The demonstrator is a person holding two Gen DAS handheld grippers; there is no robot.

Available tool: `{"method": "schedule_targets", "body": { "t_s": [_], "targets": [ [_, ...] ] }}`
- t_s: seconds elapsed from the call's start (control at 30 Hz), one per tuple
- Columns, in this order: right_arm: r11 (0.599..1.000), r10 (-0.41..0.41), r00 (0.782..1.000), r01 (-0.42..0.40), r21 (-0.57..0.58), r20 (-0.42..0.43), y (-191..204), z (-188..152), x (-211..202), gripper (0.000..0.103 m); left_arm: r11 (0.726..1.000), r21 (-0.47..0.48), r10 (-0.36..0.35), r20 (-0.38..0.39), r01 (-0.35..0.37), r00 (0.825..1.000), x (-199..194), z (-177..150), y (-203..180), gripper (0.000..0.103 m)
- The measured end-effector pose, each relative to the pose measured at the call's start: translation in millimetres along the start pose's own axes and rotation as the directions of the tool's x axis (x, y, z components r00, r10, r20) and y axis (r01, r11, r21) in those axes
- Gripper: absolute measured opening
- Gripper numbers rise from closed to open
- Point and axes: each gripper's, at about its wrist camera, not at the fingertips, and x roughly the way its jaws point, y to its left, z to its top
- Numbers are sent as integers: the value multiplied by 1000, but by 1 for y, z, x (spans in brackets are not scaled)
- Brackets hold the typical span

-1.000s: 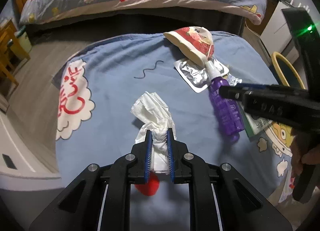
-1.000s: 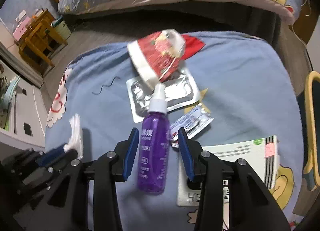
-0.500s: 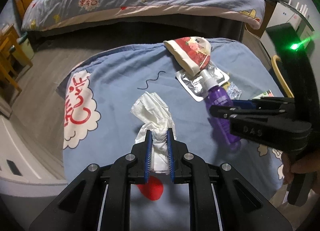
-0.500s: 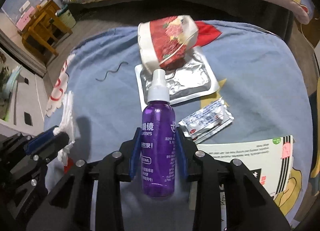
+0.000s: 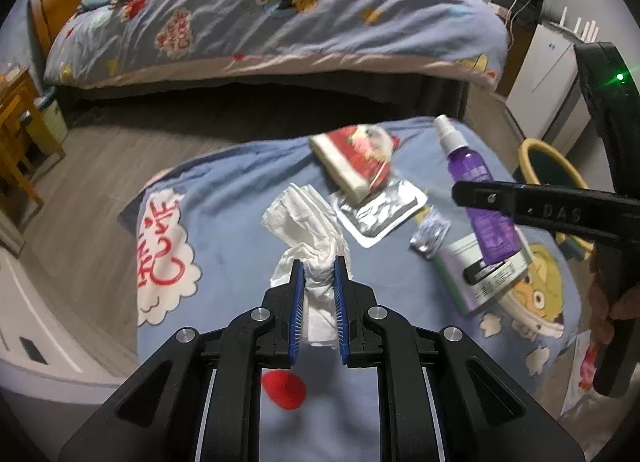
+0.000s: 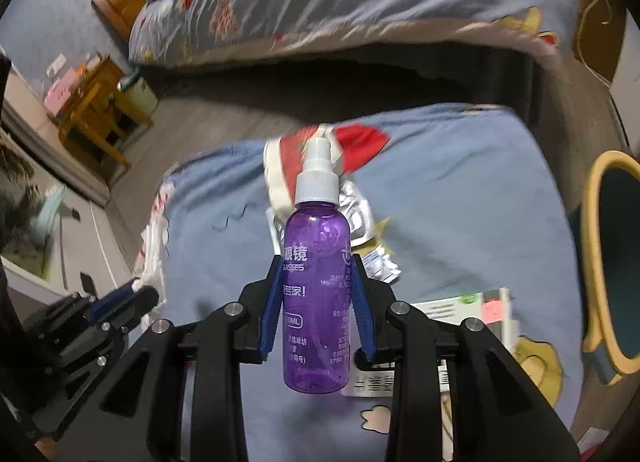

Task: Collect trash
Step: 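Grasp the white tissue with the left tool while the right tool grasps the purple spray bottle, then carry the tissue and spray bottle over the bin and open both tools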

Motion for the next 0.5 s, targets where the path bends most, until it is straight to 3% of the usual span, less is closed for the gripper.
{"method": "schedule_targets", "body": {
  "t_s": [0.5],
  "targets": [
    [991,-74,993,63,122,89,-78,3,-62,32,994,88,-66,53,61,996,-9,26,-66,16]
  ]
}}
